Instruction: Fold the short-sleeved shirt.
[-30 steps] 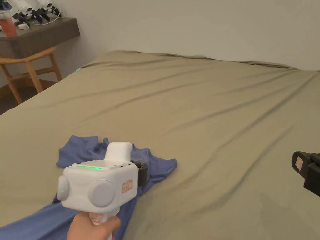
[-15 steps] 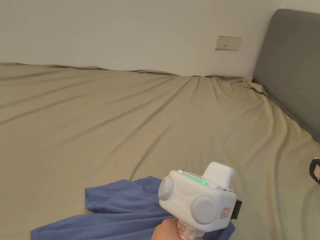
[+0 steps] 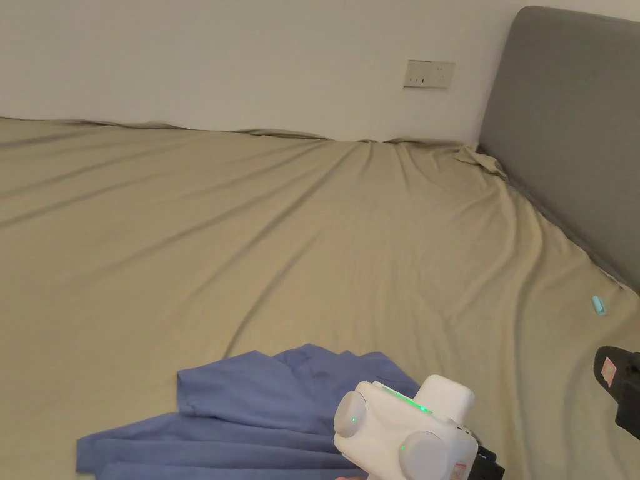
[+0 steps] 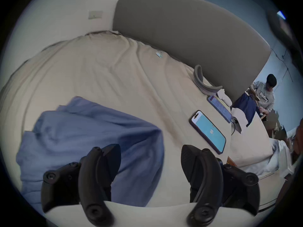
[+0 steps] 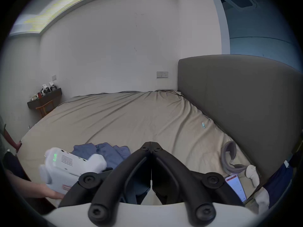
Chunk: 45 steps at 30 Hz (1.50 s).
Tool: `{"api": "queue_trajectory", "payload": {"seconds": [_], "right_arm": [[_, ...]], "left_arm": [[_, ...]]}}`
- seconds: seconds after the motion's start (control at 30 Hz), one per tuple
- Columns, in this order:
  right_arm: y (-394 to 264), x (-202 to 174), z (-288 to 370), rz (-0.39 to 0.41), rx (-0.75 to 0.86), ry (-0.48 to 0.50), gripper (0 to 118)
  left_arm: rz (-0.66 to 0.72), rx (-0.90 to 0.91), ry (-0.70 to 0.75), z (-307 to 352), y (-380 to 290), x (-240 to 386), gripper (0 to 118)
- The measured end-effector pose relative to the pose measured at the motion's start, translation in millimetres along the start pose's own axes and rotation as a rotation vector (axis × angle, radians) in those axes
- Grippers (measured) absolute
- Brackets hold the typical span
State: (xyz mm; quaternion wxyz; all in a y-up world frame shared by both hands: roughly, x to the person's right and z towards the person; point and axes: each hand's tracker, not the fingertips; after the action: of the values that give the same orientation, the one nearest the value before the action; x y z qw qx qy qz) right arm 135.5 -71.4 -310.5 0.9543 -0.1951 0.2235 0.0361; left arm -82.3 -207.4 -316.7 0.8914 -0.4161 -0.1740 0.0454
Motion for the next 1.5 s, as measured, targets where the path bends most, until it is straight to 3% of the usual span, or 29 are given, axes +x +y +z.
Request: {"api": "queue_trajectory", "payload": {"seconds": [0.1,0.13,0.2,0.23,0.27,0.3,0.47,0.57,0.67,0.7,0.73,0.77,1.03,1.1,1.13,1.2,1.23,1.27,1.3,1.33,1.43,1.5], "right_arm": [[0,-9,-1,-0.005,0.009,0.026,3],[-1,-13,0,-0.006,0.011,0.034,3],[-2,-21,1,-0.006,0.015,0.052,3],[-3,-25,3,-0.008,0.016,0.062,3],[-4,-30,4,-0.010,0.015,0.074,3],[-6,-34,5,-0.014,0.013,0.082,3],[-14,-53,6,0.001,0.000,0.119,3],[-15,-63,5,0.007,-0.005,0.135,3],[-15,-72,0,0.032,-0.019,0.146,3],[-15,-74,-2,0.042,-0.025,0.144,3],[-16,-76,-5,0.053,-0.032,0.142,3],[-16,-77,-9,0.060,-0.044,0.144,3],[-28,-81,-45,0.103,-0.131,0.124,3],[-30,-87,-50,0.113,-0.148,0.124,3],[-31,-88,-53,0.118,-0.153,0.125,3],[-34,-90,-57,0.123,-0.158,0.126,3],[-35,-91,-59,0.123,-0.160,0.126,3],[-37,-92,-61,0.121,-0.165,0.131,3],[-39,-92,-63,0.116,-0.171,0.135,3],[-41,-92,-63,0.115,-0.176,0.137,3],[-43,-88,-62,0.105,-0.185,0.143,3],[-41,-85,-56,0.081,-0.183,0.146,3]], "left_arm": [[0.017,0.051,0.005,59,-4,-27,87],[0.037,0.080,0.008,86,-11,-35,79],[0.097,0.168,0.055,146,-25,-59,74],[0.126,0.205,0.133,176,-40,-65,46],[0.170,0.206,0.245,200,-54,-72,6],[0.223,0.231,0.354,226,-67,-87,0],[0.448,0.270,0.461,298,-130,-138,0],[0.503,0.262,0.538,304,-140,-165,0],[0.582,0.194,0.485,285,-135,-204,0],[0.609,0.180,0.468,276,-134,-214,19],[0.659,0.178,0.466,262,-132,-232,75],[0.670,0.131,0.456,245,-131,-251,91],[0.680,-0.094,0.511,146,-139,-303,91],[0.637,-0.140,0.531,135,-142,-299,90],[0.568,-0.124,0.554,133,-139,-289,82],[0.428,-0.138,0.633,124,-143,-273,79],[0.410,-0.103,0.642,126,-147,-266,75],[0.428,-0.063,0.601,129,-147,-261,58],[0.442,-0.044,0.586,130,-146,-258,28],[0.440,-0.030,0.572,129,-145,-255,10],[0.337,-0.012,0.605,144,-145,-238,9],[0.406,0.067,0.538,169,-143,-231,9]]}}
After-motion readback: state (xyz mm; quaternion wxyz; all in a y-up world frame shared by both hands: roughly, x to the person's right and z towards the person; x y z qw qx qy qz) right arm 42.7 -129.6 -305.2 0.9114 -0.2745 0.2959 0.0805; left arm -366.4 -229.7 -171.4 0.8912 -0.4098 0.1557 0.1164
